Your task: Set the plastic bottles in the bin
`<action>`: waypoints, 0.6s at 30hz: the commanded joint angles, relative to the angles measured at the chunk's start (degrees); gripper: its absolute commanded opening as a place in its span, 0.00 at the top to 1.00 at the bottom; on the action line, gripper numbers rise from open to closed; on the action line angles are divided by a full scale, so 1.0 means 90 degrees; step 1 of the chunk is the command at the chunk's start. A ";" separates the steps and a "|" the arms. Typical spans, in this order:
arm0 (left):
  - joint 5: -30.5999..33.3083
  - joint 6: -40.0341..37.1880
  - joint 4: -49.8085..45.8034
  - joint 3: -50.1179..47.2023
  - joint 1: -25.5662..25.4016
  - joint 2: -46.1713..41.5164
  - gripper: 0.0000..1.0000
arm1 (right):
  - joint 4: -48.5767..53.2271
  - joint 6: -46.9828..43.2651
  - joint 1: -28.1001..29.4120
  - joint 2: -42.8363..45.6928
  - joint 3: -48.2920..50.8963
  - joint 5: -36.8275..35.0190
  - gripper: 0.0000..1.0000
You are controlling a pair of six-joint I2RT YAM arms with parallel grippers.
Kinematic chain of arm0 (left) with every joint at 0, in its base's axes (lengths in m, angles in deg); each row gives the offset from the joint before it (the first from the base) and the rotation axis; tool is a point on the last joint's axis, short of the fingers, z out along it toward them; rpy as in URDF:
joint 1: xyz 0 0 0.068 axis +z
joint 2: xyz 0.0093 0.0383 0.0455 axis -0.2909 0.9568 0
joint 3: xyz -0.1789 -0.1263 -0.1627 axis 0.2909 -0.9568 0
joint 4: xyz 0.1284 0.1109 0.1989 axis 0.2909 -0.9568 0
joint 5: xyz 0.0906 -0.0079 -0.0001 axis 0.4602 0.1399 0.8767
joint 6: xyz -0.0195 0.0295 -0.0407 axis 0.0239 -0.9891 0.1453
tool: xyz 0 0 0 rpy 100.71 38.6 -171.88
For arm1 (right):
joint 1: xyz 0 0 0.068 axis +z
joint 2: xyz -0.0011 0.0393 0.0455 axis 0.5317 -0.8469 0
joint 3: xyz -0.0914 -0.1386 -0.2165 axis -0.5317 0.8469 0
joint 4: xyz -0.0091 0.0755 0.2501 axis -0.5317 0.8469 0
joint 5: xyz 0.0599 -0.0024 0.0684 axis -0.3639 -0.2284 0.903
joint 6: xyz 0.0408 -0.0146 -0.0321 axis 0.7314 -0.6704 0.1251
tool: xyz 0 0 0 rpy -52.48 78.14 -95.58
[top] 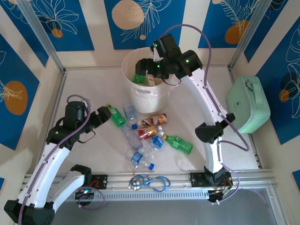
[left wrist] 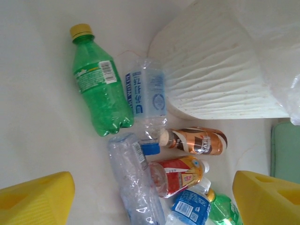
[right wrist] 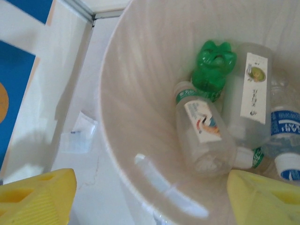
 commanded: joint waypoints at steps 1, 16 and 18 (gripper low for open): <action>0.0231 0.0026 -0.0277 -0.0086 0.0043 0.0088 0.15 | 0.0007 -0.0234 0.0504 0.1025 0.0597 -0.0744 0.16; 0.0075 0.0232 -0.0117 -0.0322 0.0058 0.0140 0.16 | -0.0237 0.1704 0.2024 0.4669 0.6666 -0.2247 0.16; 0.0031 0.0266 -0.0078 -0.0332 0.0052 0.0152 0.16 | -0.0335 0.1853 0.1749 0.5061 0.7460 -0.1724 0.14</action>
